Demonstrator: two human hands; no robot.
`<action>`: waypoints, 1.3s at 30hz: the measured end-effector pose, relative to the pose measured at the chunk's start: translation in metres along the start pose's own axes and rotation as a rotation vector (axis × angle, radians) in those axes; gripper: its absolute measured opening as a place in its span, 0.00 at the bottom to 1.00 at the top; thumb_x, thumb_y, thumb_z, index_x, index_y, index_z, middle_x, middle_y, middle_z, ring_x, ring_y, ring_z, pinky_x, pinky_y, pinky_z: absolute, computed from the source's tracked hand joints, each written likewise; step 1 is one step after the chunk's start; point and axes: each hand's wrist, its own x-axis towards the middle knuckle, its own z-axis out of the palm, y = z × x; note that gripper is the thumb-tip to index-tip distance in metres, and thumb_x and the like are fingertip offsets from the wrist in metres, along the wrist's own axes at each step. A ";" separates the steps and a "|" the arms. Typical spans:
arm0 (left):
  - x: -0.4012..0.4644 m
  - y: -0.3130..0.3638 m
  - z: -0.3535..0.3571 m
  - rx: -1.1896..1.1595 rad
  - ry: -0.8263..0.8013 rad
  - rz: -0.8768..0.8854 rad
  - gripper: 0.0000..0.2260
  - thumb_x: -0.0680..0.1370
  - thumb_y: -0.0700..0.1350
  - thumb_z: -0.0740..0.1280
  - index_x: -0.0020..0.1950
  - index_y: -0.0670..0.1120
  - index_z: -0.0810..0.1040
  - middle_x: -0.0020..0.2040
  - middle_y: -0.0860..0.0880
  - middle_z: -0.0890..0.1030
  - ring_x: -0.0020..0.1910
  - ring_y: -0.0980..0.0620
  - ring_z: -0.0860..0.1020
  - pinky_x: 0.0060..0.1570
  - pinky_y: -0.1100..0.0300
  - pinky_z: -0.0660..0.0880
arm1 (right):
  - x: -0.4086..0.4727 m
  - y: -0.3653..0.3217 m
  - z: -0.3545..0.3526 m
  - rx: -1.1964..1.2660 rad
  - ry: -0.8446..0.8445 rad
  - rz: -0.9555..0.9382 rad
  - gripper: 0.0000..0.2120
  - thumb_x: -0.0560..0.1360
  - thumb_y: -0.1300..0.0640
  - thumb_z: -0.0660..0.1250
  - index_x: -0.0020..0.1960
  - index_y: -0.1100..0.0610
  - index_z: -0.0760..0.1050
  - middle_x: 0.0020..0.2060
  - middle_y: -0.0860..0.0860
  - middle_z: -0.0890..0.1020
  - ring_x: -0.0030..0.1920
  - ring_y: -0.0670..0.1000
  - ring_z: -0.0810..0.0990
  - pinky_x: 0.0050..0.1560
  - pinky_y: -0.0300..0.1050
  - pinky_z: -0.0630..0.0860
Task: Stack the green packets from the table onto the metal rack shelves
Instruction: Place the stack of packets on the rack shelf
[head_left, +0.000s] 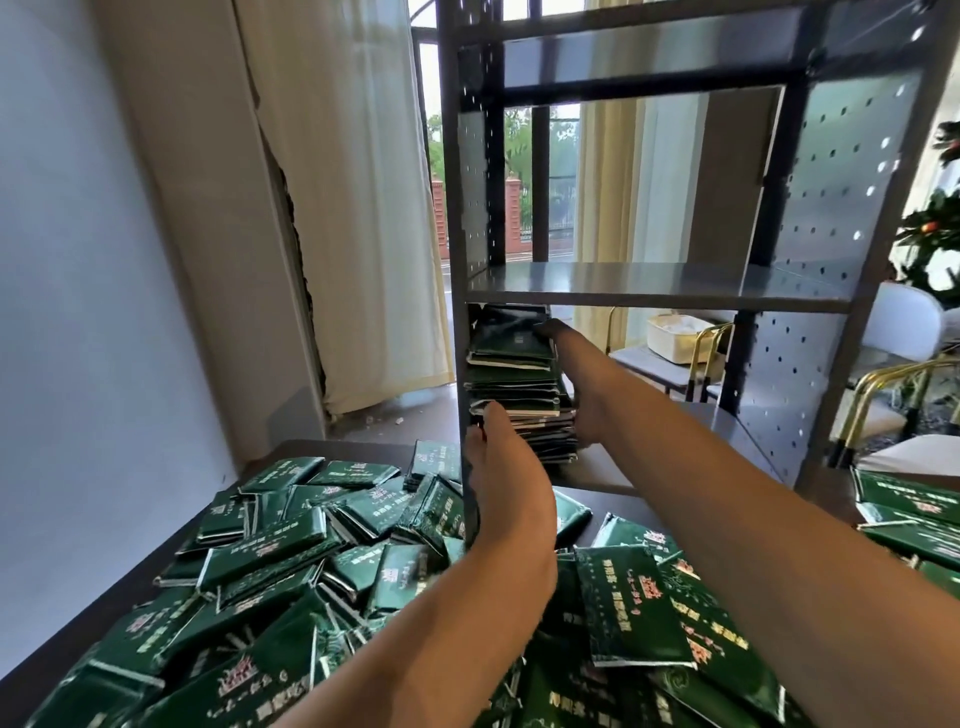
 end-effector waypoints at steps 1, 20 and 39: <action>0.000 0.001 -0.004 0.041 0.020 0.013 0.33 0.72 0.70 0.56 0.69 0.52 0.73 0.65 0.48 0.78 0.63 0.44 0.77 0.66 0.43 0.71 | -0.005 -0.002 0.003 -0.020 0.008 -0.002 0.26 0.79 0.40 0.62 0.69 0.56 0.72 0.70 0.60 0.74 0.66 0.59 0.75 0.71 0.57 0.70; 0.029 0.017 0.007 0.203 0.089 0.141 0.19 0.85 0.49 0.57 0.35 0.47 0.73 0.31 0.48 0.75 0.33 0.47 0.73 0.42 0.56 0.70 | -0.006 -0.005 0.009 0.008 0.009 0.024 0.19 0.81 0.45 0.57 0.56 0.58 0.78 0.56 0.59 0.82 0.50 0.57 0.79 0.62 0.53 0.76; 0.030 0.020 0.006 0.258 0.011 0.275 0.24 0.84 0.55 0.58 0.30 0.47 0.70 0.23 0.54 0.74 0.31 0.52 0.75 0.44 0.56 0.72 | -0.007 0.009 -0.003 0.104 0.017 -0.053 0.27 0.82 0.39 0.54 0.73 0.55 0.70 0.65 0.59 0.77 0.60 0.57 0.76 0.65 0.54 0.71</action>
